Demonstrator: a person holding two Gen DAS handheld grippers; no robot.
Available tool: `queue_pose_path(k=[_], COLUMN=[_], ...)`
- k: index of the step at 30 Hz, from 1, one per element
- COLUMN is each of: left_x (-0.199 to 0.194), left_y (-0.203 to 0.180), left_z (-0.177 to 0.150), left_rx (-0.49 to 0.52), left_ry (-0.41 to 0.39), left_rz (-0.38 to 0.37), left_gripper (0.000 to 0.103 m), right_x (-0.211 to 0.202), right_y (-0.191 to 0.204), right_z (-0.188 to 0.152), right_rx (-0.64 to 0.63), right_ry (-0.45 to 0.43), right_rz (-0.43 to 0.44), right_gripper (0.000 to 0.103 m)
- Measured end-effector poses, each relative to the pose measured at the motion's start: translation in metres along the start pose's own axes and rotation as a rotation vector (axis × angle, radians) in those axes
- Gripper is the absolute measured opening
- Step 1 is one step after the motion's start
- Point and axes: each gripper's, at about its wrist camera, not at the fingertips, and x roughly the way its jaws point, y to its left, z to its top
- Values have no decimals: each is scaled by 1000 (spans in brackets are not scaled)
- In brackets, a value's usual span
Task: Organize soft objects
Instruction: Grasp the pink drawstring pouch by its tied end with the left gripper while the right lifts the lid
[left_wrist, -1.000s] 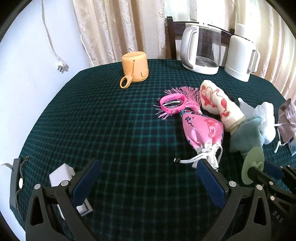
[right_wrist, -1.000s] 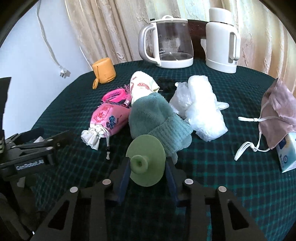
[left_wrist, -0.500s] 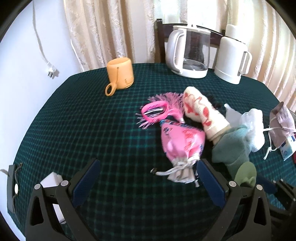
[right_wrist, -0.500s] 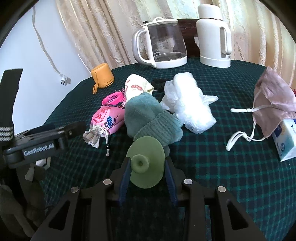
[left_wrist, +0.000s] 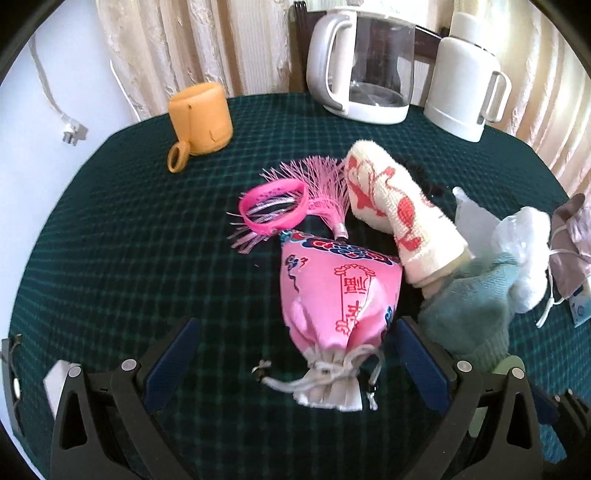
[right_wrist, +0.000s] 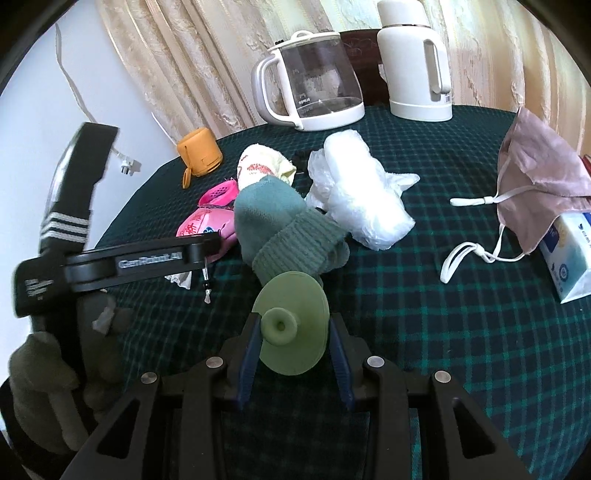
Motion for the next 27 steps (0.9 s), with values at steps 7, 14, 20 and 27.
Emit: queue_pose_path(k=[7, 14, 20, 27], left_x=[25, 11, -13, -45], left_y=[2, 3, 6, 8], left_z=[-6, -11, -22, -28], left_rx=[-32, -24, -21, -15], left_ry=[41, -12, -56, -124], left_rz=[-7, -44, -37, -13], left_gripper=[100, 49, 45, 45], right_x=[-3, -8, -17, -33], right_y=[-6, -10, -13, -18], right_z=[0, 0, -2, -5], right_rx=[13, 28, 33, 51], right_ry=[-7, -20, -38, -71], right_rz=[2, 9, 16, 18], right_gripper=[38, 38, 38, 38])
